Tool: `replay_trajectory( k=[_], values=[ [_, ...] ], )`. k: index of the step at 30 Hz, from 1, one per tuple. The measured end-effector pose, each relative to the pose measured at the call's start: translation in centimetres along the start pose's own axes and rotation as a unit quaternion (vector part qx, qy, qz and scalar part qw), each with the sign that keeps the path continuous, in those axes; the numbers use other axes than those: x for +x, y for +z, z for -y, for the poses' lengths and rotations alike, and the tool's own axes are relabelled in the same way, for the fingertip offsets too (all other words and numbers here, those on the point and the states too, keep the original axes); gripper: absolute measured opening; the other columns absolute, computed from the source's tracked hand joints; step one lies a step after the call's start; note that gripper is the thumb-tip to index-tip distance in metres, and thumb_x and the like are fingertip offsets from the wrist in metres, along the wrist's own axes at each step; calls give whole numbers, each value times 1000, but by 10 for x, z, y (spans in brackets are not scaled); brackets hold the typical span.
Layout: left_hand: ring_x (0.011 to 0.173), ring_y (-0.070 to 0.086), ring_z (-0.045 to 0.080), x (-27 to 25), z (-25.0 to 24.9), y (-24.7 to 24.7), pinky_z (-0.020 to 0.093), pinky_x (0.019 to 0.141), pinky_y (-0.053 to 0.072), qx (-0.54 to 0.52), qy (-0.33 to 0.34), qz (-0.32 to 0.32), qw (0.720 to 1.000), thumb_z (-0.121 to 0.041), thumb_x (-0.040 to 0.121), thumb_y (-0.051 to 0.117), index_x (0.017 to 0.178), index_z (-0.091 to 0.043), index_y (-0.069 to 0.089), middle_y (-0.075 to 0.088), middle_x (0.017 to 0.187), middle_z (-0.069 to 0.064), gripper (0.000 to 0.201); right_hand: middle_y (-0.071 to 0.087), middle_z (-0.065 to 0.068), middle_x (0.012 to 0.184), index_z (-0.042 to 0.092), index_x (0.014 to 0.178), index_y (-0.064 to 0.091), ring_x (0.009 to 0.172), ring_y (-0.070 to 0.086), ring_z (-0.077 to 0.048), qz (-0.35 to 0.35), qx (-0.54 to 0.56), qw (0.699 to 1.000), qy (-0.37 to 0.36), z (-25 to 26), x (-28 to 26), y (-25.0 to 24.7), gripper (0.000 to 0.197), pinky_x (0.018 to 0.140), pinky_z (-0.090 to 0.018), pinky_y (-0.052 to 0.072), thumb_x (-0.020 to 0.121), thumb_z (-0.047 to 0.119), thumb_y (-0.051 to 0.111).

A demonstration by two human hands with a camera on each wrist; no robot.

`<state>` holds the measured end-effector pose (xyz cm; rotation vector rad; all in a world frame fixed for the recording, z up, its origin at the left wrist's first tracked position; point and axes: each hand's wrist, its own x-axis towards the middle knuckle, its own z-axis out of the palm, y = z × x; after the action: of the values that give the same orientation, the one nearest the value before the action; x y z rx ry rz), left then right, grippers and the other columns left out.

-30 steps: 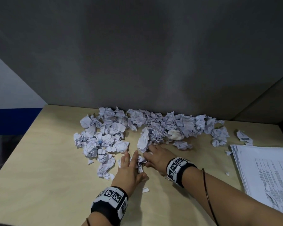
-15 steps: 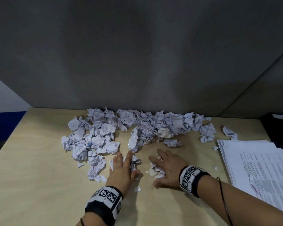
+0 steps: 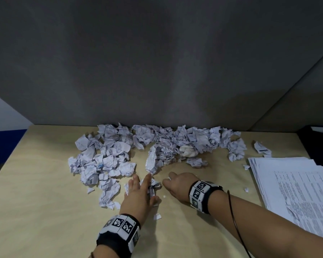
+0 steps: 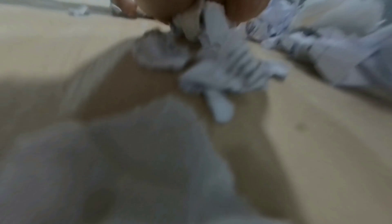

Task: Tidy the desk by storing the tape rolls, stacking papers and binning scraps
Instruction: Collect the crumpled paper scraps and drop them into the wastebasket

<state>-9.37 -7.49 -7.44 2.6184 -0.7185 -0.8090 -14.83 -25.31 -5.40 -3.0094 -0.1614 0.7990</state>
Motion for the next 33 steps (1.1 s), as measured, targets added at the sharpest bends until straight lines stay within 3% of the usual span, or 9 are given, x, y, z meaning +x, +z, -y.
replay_trajectory(
  k=[2, 5, 7, 9, 12, 15, 19, 25, 33],
  values=[
    [140, 18, 26, 1, 1, 0, 40, 94, 47, 33, 15, -19, 999, -32, 89, 55, 141, -39, 22, 17, 151, 7, 62, 56, -14, 89, 10, 102, 50, 64, 59, -31, 15, -12, 1000, 13, -3, 1, -7, 27, 43, -27, 28, 80, 13, 64],
    [122, 40, 20, 0, -1, -1, 35, 73, 54, 72, 47, -43, 995, -21, 85, 61, 131, -39, 34, 35, 131, -3, 57, 56, -7, 50, 10, 71, 62, 36, 50, -21, -77, 31, 992, 96, -24, -8, -13, 29, 33, -18, 29, 53, 17, 83],
    [115, 43, 20, -3, -6, -2, 35, 70, 53, 86, 55, -40, 994, -19, 80, 65, 126, -39, 37, 40, 126, -5, 57, 65, -16, 71, 5, 88, 64, 60, 63, -28, -121, 117, 973, 155, -39, -32, -25, 18, 49, -28, 46, 81, 22, 66],
    [112, 42, 19, -6, -14, -3, 33, 70, 52, 93, 59, -33, 993, -18, 77, 67, 122, -39, 40, 42, 122, -6, 57, 65, -16, 98, 7, 110, 57, 86, 62, -33, -159, 186, 944, 220, -55, -60, -19, 28, 67, -33, 46, 96, 26, 42],
    [110, 41, 19, -6, -30, -3, 33, 74, 50, 85, 75, -34, 993, -20, 83, 61, 122, -38, 43, 44, 121, -4, 47, 66, -17, 103, 12, 122, 52, 91, 63, -33, -178, 251, 904, 296, -65, -101, -4, 33, 70, -34, 47, 98, 29, 38],
    [112, 43, 22, -3, -46, -3, 34, 78, 48, 54, 84, -31, 995, -24, 90, 50, 124, -34, 46, 45, 123, 0, 35, 67, -20, 94, 11, 115, 54, 85, 64, -34, -194, 297, 867, 350, -72, -122, 14, 29, 64, -32, 44, 98, 29, 39],
    [104, 54, 26, -3, -69, -2, 31, 76, 48, -9, 112, -31, 993, -28, 90, 56, 122, -30, 49, 46, 118, 3, 33, 64, -20, 82, 13, 85, 47, 79, 62, -34, -247, 380, 793, 407, -76, -143, 27, 19, 62, -31, 42, 97, 26, 42],
    [87, 58, 26, -1, -122, 7, 21, 72, 36, -103, 169, -16, 980, -11, 80, 65, 114, -21, 61, 49, 99, 3, 35, 45, -3, 62, 17, 69, 41, 62, 47, -23, -323, 508, 660, 450, -83, -178, 31, 29, 59, -29, 36, 97, 25, 43],
    [72, 66, 15, -5, -212, 50, 22, 61, 50, -238, 212, 94, 943, -7, 79, 67, 97, -29, 64, 69, 91, 3, 29, 34, 4, 58, 16, 64, 35, 52, 34, -11, -416, 585, 511, 473, -99, -249, 52, 35, 49, -16, 31, 98, 20, 44]
  ],
)
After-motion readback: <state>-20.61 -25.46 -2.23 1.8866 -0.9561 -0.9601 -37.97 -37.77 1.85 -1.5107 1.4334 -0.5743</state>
